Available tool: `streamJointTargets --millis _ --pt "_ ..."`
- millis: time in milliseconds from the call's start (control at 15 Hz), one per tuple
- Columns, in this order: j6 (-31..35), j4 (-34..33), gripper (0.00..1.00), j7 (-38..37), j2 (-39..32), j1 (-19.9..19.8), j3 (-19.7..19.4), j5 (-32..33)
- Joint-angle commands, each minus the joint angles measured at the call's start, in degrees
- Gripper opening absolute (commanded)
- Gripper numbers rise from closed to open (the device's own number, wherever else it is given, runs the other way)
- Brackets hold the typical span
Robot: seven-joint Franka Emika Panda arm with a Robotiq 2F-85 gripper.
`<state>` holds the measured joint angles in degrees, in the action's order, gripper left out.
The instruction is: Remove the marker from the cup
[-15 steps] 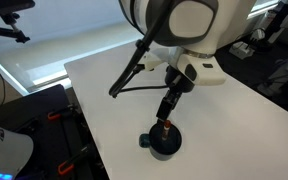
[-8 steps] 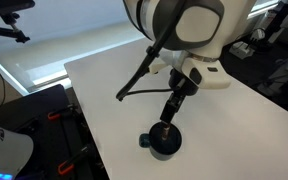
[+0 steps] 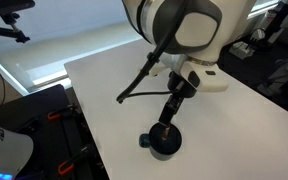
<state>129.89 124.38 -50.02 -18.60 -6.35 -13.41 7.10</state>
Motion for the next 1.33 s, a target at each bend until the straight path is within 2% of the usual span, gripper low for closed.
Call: streamJointTargets --millis 0,1133,1200,1267 --pt "-0.1 -0.5 1.00 -0.4 -0.4 0.5 -0.6 0.1" --pt "0.3 -2.6 1.00 -0.1 -4.0 0.3 -2.2 0.4" --pt "0.2 -2.6 0.97 -0.3 -4.1 0.4 -2.2 0.5" --pt "0.1 -2.6 1.00 -0.4 -4.2 0.5 -2.3 0.7"
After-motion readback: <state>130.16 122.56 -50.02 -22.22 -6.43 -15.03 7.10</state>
